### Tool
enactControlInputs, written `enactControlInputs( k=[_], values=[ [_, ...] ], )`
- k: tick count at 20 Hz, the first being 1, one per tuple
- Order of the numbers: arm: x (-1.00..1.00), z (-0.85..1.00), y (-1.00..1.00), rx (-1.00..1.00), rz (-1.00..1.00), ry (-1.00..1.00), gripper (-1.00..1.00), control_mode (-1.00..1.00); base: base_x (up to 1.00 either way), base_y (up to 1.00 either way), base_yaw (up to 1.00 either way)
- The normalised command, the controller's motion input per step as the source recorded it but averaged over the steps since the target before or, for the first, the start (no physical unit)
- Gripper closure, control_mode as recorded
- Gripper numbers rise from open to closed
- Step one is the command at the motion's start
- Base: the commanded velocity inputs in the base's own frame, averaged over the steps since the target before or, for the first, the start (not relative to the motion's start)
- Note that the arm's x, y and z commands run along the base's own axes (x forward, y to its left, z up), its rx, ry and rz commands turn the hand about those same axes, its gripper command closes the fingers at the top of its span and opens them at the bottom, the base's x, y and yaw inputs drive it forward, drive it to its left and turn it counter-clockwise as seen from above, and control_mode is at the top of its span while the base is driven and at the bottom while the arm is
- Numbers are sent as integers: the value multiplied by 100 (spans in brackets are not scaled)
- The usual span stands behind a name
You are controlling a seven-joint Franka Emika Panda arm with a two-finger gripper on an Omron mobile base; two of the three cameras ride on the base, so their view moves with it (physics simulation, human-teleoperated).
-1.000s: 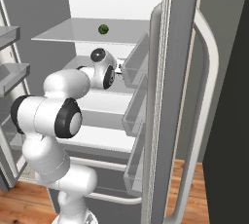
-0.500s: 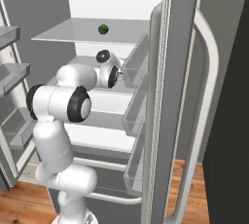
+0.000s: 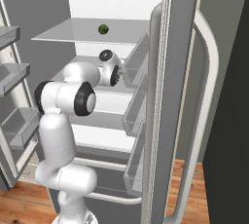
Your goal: Retrieve the bottle and the shaker from the cabinet and place them next to the mixing bowl on the counter. Then add garlic from the fridge to the mixing bowl.
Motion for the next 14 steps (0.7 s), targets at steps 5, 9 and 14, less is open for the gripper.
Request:
enactControlInputs(
  k=[5, 9, 14],
  values=[
    [40, -29, 0, 0, 0, 1, -100, -100, 0, 0, 0],
    [30, -10, 0, 0, 0, 0, -100, -100, 0, 0, 0],
    [2, -5, 0, 0, 0, 0, -100, -100, 0, 0, 0]
  ],
)
